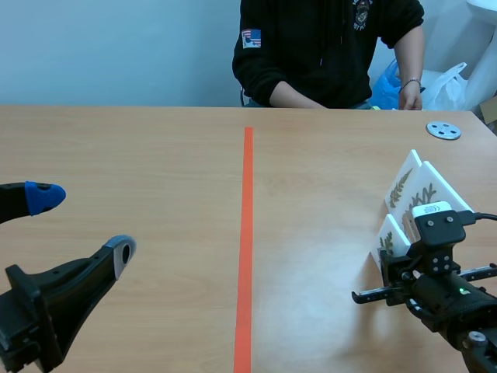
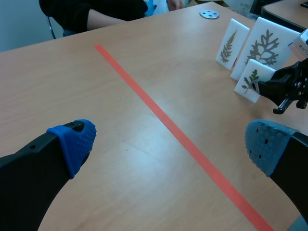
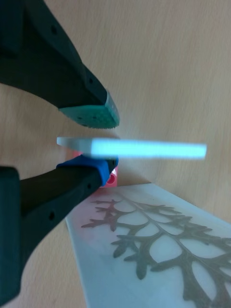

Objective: Sort the leaf by its shape. The table is split by an orange tape line. A compound leaf with several leaflets goes to the left side, a simple leaf with one blade goes to the right side. Return to the home posture when a red brick is placed on the table.

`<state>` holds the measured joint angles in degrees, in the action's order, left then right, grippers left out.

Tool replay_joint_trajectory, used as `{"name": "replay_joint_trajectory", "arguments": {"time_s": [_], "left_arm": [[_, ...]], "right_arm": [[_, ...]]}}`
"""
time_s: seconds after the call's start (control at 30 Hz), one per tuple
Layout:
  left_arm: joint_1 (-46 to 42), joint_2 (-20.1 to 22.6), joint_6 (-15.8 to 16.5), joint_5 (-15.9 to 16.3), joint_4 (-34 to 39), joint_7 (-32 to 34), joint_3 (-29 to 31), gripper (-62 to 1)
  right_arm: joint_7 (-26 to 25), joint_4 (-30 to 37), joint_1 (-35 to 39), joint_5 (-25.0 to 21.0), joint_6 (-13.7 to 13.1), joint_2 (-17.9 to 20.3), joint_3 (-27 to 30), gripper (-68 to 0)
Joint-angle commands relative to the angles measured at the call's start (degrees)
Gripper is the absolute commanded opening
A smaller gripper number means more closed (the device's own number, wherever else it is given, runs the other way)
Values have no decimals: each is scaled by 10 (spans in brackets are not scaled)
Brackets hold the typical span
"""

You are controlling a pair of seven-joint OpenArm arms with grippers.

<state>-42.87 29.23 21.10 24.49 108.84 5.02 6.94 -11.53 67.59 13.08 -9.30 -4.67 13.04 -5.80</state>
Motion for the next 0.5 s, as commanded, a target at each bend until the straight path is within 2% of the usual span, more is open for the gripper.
{"name": "replay_joint_trajectory", "arguments": {"time_s": [0.0,0.23,0.47], "left_arm": [[2,3,1,4,15,12,-1,14],[2,3,1,4,15,12,-1,14],[2,3,1,4,15,12,-1,14]], "right_arm": [[-12,7,-1,-1,4,6,1,-502],[-32,9,-1,-1,4,6,1,-446],[-16,60,6,-2,4,6,14,-442]]}}
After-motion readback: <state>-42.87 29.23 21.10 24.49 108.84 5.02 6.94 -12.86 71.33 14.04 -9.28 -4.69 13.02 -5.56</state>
